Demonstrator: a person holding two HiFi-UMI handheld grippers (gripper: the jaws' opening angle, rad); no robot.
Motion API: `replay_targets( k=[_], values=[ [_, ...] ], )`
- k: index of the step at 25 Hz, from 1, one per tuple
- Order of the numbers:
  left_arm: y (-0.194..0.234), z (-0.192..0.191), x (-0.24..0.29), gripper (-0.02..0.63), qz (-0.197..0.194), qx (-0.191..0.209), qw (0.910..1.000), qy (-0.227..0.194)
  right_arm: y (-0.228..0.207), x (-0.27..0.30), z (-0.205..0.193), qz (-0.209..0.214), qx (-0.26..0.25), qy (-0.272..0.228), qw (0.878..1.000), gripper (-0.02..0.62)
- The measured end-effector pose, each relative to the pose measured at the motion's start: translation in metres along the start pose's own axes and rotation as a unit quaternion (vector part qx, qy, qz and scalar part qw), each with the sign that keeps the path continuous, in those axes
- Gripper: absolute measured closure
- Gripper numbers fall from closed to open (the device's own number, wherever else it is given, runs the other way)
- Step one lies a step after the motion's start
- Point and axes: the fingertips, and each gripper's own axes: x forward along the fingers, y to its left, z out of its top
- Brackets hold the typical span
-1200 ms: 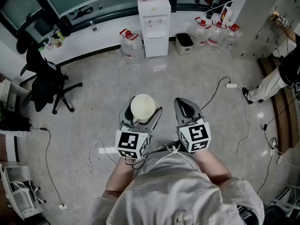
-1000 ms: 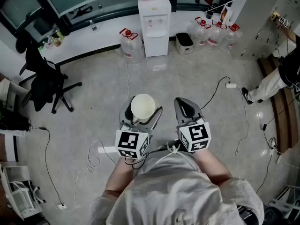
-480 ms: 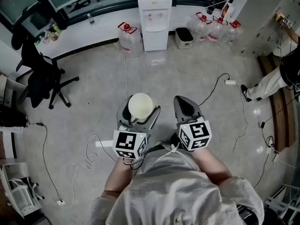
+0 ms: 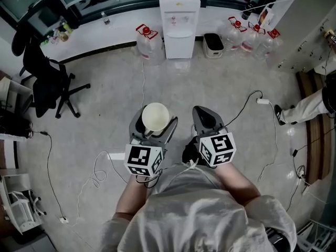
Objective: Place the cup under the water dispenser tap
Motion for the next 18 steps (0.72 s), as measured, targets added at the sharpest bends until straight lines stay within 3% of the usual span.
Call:
replay_targets(
  k=[10, 18],
  values=[
    [0.018, 0.031, 0.137, 0.161, 0.038, -0.013, 0.9992, 0.003, -0.112, 0.088, 0.048, 0.046, -0.010, 0.009, 0.999, 0.568],
    [0.010, 0.046, 0.247, 0.161, 0.046, -0.015, 0.9988, 0.006, -0.214, 0.137, 0.076, 0.052, -0.007, 0.007, 0.999, 0.568]
  ],
)
